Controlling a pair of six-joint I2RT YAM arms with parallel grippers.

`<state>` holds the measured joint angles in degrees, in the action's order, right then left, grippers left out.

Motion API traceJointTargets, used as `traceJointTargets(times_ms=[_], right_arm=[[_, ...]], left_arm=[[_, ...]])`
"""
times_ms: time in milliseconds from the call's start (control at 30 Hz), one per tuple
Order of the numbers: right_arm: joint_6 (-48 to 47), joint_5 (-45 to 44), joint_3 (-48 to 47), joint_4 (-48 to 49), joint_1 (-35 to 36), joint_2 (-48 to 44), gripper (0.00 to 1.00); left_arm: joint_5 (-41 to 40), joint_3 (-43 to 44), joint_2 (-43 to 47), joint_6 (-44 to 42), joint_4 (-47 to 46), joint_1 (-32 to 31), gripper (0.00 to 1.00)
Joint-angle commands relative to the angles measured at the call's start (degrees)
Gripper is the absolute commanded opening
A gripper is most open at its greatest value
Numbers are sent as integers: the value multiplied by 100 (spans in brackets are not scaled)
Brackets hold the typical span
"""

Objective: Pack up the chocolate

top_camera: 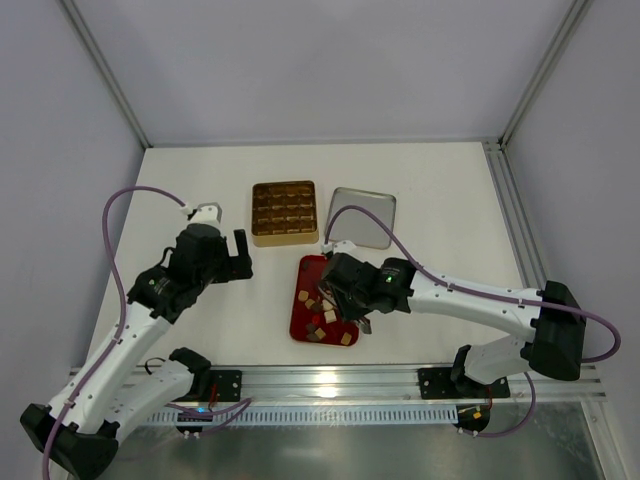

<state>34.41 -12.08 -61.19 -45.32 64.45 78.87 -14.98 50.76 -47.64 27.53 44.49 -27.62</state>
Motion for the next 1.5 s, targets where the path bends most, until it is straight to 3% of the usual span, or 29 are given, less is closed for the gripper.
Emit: traceJointTargets(times_ms=[0,833,1133,1467], right_arm=[[4,-155,-288,-29,42,-100,35],[-189,-286,-824,-372,-28,-241,34],[-663,-269,-1755,-285,-423,93,34],[-1165,-23,-3204,471,-1267,1375,34]], left_arm=[[-40,-5,97,-72,-90,46,100],[-31,-14,106,-46,-90,46,100],[22,4,123,-20,-90,46,100],[40,65,158,-54,-37,46,100]])
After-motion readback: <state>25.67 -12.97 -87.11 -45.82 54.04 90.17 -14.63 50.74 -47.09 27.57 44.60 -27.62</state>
